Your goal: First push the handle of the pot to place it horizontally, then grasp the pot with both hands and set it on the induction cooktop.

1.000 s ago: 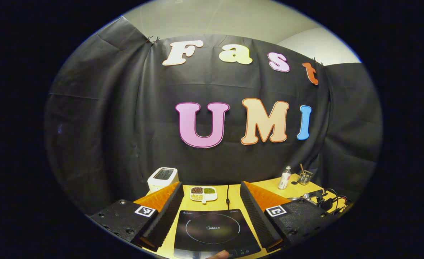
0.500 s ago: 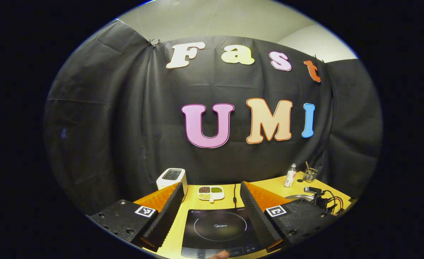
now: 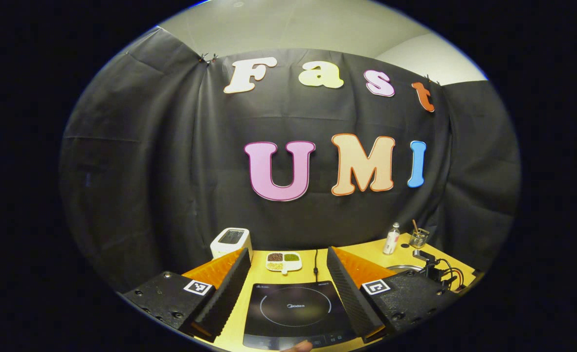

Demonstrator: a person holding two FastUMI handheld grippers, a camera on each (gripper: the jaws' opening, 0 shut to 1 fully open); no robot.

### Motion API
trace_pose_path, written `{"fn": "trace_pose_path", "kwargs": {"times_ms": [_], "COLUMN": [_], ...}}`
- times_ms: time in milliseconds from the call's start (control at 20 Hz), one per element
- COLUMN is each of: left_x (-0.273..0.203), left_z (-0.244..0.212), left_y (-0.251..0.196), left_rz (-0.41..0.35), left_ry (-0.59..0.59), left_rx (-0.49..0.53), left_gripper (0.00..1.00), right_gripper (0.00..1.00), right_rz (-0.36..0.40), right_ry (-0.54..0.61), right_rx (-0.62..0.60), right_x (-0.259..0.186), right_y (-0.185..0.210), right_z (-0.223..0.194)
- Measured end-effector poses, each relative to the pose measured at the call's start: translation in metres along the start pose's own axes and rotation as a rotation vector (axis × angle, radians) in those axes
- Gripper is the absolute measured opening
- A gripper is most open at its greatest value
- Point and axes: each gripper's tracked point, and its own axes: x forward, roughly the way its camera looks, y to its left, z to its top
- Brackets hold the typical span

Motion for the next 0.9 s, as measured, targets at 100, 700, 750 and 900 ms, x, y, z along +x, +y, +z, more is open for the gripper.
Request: {"fn": "trace_pose_path", "kwargs": {"times_ms": [100, 700, 750, 900], "left_x": [0.004, 0.039, 0.039, 0.041], "left_z": [-0.008, -0.070, -0.076, -0.089], "left_y": [-0.014, -0.111, -0.119, -0.140], "left_rz": [-0.034, -0.121, -0.115, -0.098], "left_ry": [0.026, 0.239, 0.255, 0.296], "left_rx": [-0.036, -0.204, -0.195, -0.163], "left_gripper": [0.93, 0.96, 0.97, 0.94], "right_gripper": [0.02, 0.00, 0.02, 0.10], "right_rz": [0.008, -0.095, -0.101, -0.100], "right_ry": [-0.043, -0.280, -0.290, -0.323], "right_rx": [-0.013, -0.328, -0.352, -0.397], "right_x": [-0.016, -0.082, -0.085, -0.092], "right_y": [-0.010, -0.113, -0.121, -0.140], "right_z": [0.014, 0.125, 0.132, 0.159]}}
